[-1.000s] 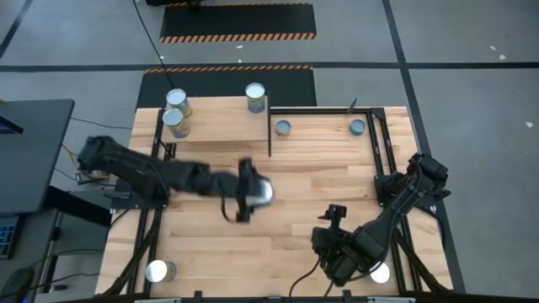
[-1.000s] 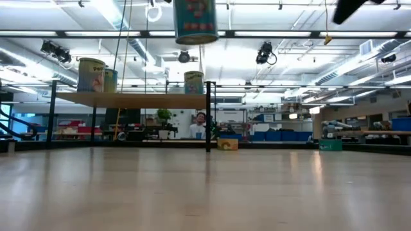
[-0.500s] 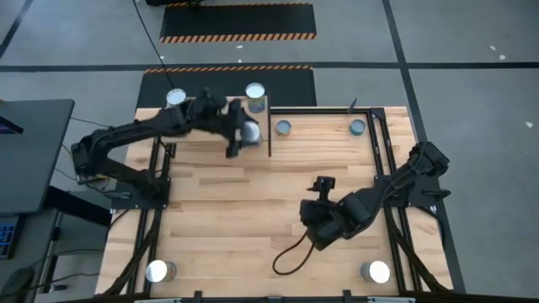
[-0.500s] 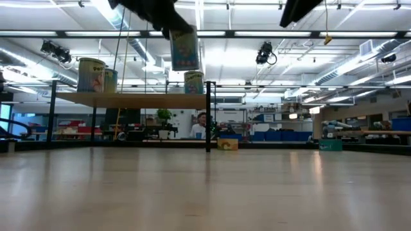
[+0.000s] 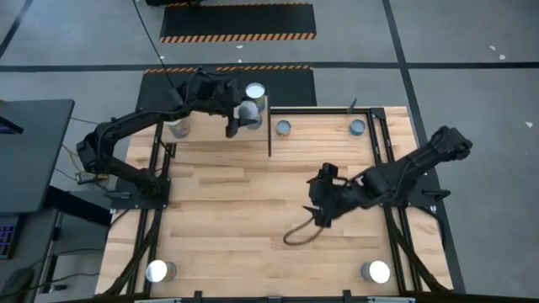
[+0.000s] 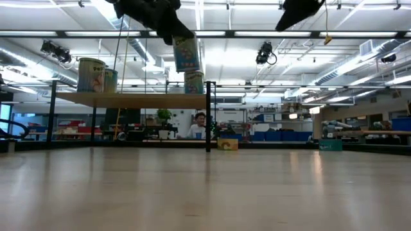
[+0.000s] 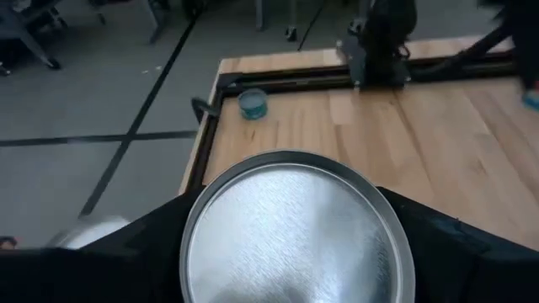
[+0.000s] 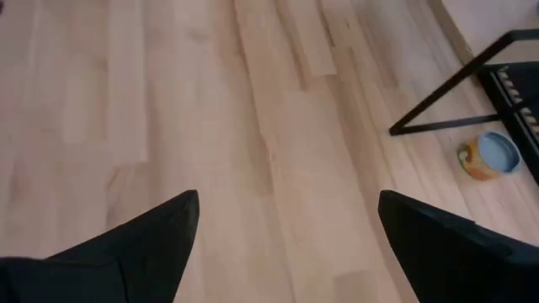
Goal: Pick and place cans onto a shelf
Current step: Put the canned cherries aligned with the other canned cherries on the shelf
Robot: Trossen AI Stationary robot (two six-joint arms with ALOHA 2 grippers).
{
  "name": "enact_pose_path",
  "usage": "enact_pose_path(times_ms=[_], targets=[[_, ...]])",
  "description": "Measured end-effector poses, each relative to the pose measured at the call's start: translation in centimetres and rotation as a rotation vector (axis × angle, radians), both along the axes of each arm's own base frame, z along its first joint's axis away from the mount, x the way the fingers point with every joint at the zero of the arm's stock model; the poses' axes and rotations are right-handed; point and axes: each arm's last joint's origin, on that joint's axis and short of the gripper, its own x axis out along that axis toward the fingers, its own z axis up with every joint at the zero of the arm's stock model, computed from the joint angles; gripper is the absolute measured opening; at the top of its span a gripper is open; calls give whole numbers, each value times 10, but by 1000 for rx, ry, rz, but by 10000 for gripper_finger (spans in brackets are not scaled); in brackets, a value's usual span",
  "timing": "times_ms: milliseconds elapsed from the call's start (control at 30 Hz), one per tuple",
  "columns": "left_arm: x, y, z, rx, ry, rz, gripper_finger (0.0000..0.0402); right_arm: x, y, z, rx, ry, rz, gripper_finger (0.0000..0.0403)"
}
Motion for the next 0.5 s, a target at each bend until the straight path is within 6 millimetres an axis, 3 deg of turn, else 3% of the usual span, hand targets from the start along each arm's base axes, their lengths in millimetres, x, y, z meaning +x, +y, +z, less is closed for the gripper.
enact_pose_path(times_ms=[367,500], targets=[[15,11,-39,-58,152,-18,319,15,-34,-16,45,-51,23,375],[18,17,-38,-28,118,-8,319,17,-38,-16,62,-61,9,375]])
